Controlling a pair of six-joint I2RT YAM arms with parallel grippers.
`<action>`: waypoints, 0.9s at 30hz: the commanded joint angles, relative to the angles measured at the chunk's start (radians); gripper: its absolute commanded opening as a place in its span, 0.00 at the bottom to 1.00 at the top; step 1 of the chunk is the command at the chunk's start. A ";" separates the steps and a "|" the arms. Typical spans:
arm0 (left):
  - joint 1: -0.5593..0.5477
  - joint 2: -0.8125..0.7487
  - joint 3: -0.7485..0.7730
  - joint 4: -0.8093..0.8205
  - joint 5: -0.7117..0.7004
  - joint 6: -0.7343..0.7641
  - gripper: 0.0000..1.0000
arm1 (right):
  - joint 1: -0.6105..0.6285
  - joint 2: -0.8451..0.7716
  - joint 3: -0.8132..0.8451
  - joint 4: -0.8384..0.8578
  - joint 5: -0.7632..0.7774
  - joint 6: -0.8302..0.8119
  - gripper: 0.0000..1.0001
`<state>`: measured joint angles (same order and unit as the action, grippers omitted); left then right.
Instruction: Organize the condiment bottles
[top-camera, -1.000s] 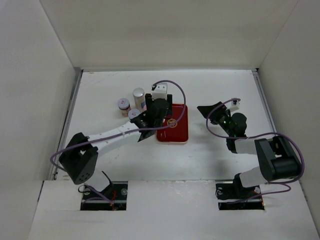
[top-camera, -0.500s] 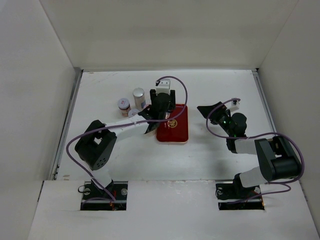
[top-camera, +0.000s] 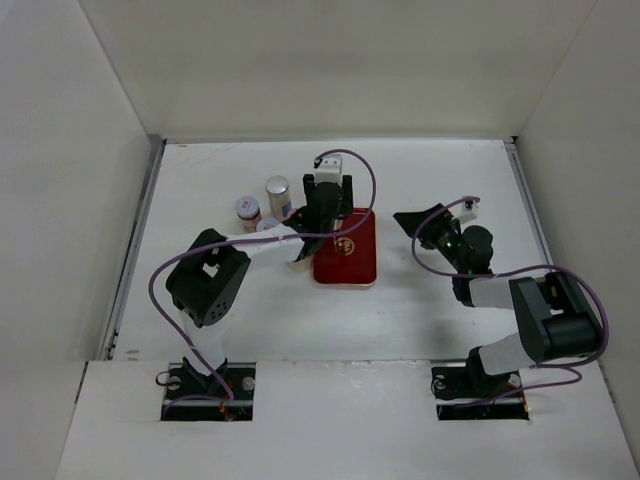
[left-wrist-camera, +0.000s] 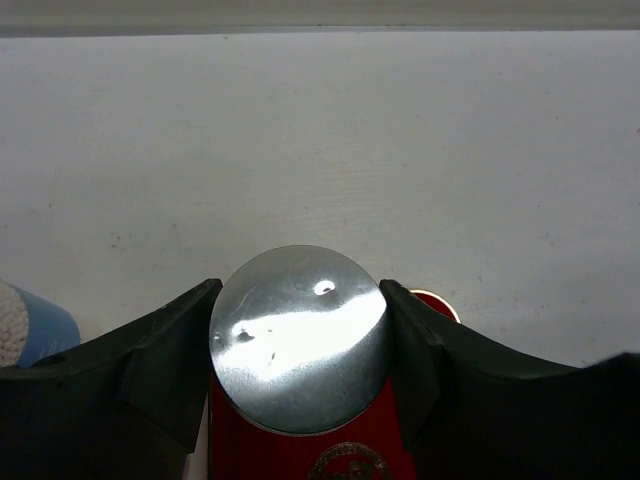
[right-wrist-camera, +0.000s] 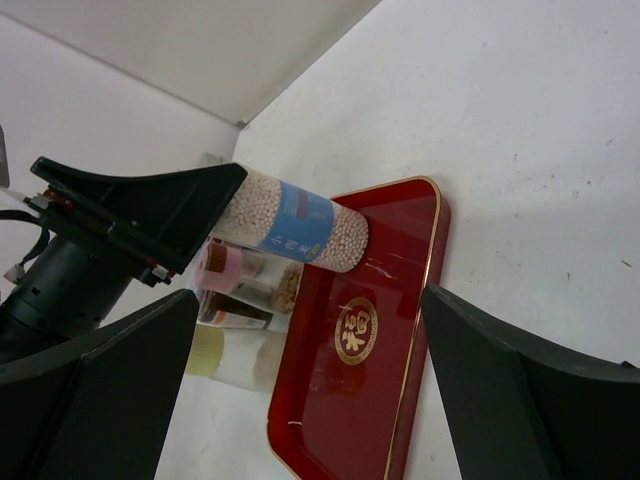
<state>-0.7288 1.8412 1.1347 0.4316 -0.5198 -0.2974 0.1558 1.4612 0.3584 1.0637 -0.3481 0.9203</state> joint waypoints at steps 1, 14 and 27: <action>0.001 -0.014 0.028 0.173 -0.009 0.027 0.45 | 0.009 -0.004 0.033 0.071 -0.012 -0.001 1.00; -0.027 -0.388 -0.039 -0.003 -0.054 0.018 0.91 | 0.009 -0.001 0.034 0.068 -0.015 -0.003 1.00; 0.242 -0.361 -0.017 -0.416 0.064 -0.124 0.92 | 0.027 0.008 0.045 0.068 -0.015 -0.003 1.00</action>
<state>-0.4915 1.4246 1.1011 0.1055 -0.5117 -0.3885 0.1738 1.4670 0.3714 1.0637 -0.3492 0.9203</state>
